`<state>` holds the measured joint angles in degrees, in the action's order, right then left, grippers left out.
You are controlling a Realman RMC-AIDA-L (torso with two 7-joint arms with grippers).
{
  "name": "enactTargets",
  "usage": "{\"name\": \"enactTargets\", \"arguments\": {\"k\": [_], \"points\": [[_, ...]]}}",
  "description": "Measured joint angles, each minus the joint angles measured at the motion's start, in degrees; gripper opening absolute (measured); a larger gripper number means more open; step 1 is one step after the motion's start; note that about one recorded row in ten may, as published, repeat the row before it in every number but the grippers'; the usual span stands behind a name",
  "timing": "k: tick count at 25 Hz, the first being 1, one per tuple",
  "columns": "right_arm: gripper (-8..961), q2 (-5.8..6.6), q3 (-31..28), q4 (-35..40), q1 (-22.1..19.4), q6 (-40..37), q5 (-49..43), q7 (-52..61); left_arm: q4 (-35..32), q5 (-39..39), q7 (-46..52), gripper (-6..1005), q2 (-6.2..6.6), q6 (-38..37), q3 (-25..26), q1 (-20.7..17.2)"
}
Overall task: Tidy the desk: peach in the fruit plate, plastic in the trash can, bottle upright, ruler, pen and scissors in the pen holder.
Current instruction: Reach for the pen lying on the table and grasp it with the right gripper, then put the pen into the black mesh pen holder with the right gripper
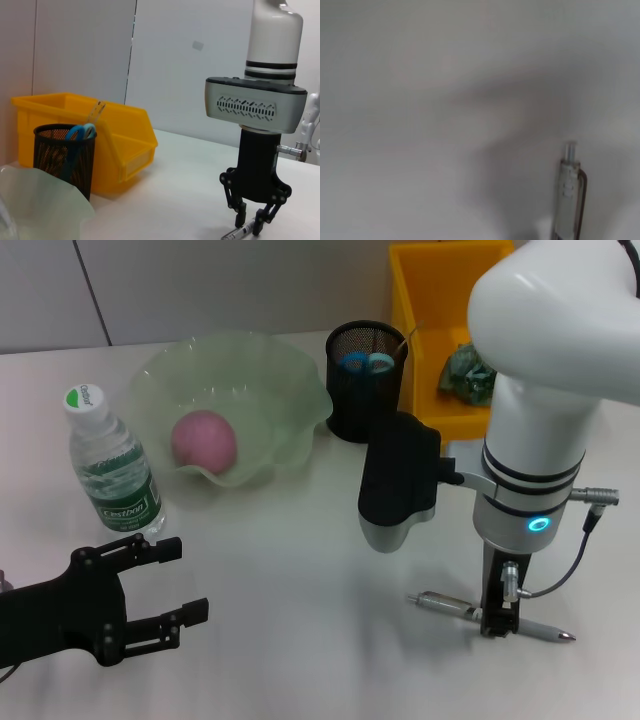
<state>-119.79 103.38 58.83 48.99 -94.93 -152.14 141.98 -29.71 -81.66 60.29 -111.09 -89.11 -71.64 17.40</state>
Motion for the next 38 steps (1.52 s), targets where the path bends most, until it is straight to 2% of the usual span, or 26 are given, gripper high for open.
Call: {"name": "enactTargets", "arguments": {"k": [22, 25, 28, 30, 31, 32, 34, 35, 36, 37, 38], "points": [[211, 0.00, 0.7, -0.2, -0.2, 0.6, 0.0, -0.4, 0.0, 0.0, 0.0, 794, 0.16, 0.0, 0.0, 0.0], [149, 0.00, 1.0, 0.0, -0.3, 0.7, -0.1, -0.5, 0.0, 0.0, 0.0, 793, 0.23, 0.0, 0.0, 0.0], [138, 0.00, 0.2, 1.7, -0.5, 0.7, 0.1, -0.7, 0.0, 0.0, 0.0, 793, 0.31, 0.0, 0.1, 0.0], [131, 0.01, -1.7, 3.4, -0.7, 0.6, 0.1, -1.0, 0.0, 0.0, 0.0, 793, 0.35, 0.0, 0.1, 0.0], [127, 0.10, -5.3, 5.3, -0.7, 0.5, 0.7, -1.5, 0.0, 0.0, 0.0, 793, 0.38, 0.0, 0.1, 0.0], [127, 0.10, -5.3, 5.3, -0.7, 0.5, 0.7, -1.5, 0.0, 0.0, 0.0, 794, 0.41, 0.0, 0.1, 0.0], [126, 0.28, -9.4, 6.9, -0.2, 0.3, 2.3, -1.8, -0.1, 0.0, 0.0, 794, 0.44, 0.0, 0.1, 0.0], [126, 0.30, -12.3, 7.7, 0.1, 0.1, 3.3, -2.0, -0.1, 0.0, 0.0, 794, 0.44, 0.0, 0.1, 0.0], [126, 0.42, -18.8, 9.1, 0.6, 0.0, 4.5, -2.6, -0.1, 0.0, 0.0, 794, 0.44, 0.0, 0.1, 0.0], [126, 0.42, -18.8, 9.1, 0.6, 0.0, 4.5, -2.6, -0.2, 0.0, 0.0, 794, 0.44, 0.0, 0.1, 0.0], [126, 0.42, -21.9, 9.8, 0.7, 0.4, 4.9, -3.2, -0.2, 0.0, 0.0, 793, 0.44, 0.0, 0.1, 0.0]]}}
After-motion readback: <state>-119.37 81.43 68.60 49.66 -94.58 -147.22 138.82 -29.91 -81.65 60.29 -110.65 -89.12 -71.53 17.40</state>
